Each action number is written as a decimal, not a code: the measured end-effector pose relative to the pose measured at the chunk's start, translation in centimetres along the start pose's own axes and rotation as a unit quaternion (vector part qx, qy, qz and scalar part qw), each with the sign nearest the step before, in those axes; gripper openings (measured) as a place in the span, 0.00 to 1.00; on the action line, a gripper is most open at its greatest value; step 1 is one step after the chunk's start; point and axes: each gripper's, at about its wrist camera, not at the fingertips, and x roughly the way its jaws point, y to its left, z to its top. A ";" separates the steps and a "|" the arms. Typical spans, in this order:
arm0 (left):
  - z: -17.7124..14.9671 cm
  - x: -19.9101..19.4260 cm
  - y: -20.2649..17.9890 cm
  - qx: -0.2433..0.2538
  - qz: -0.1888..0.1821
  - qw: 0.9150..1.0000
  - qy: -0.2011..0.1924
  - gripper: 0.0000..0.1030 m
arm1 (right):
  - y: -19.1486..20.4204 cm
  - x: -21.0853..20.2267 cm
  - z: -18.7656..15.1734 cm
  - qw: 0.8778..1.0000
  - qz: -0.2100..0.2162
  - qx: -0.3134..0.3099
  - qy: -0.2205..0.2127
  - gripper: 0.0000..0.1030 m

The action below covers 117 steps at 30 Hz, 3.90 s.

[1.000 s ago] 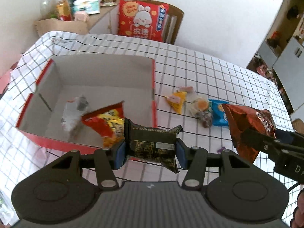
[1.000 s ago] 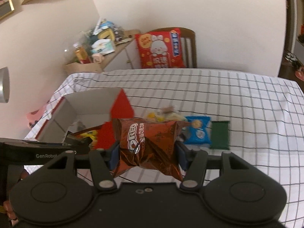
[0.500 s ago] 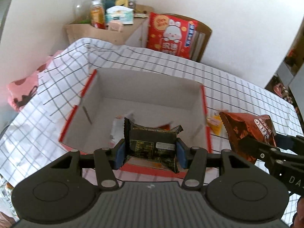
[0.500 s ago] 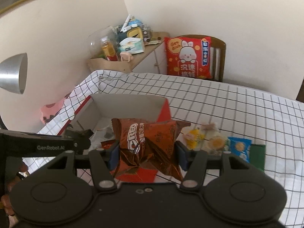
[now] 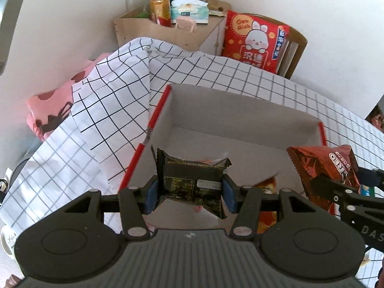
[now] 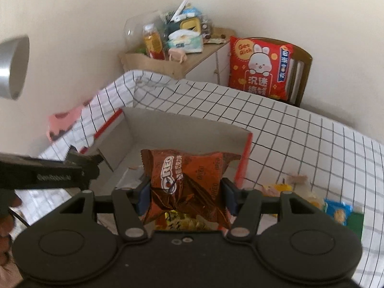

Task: Organize snacks
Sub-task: 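Carry the dark bar and Oreo bag over the red box with both tools, then open both tools to drop the dark bar and Oreo bag into the box, then move both tools back toward the remaining snacks on the table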

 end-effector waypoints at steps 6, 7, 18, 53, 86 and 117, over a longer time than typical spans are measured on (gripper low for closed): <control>0.8 2.7 0.5 0.013 0.016 1.000 0.013 0.52 | 0.5 3.6 0.6 0.999 0.007 -0.008 0.032 0.57; 0.8 3.1 0.5 0.014 0.018 1.000 0.015 0.52 | 0.7 4.1 0.7 0.999 0.005 -0.012 0.034 0.57; 1.1 6.4 -0.1 0.020 0.023 0.999 0.041 0.52 | 1.3 7.9 0.8 0.997 0.002 -0.039 0.061 0.58; -0.2 2.7 -0.6 0.019 0.004 1.000 0.017 0.76 | 1.0 2.6 0.9 1.000 0.019 -0.016 0.013 0.93; -5.5 -8.7 -9.8 0.085 -0.119 0.986 -0.075 0.94 | -7.3 -12.8 -6.5 0.994 0.012 0.067 -0.086 1.00; -11.8 -0.9 -27.8 0.176 -0.131 0.975 0.031 0.94 | -19.0 -12.5 -20.1 0.996 -0.069 0.054 0.023 0.89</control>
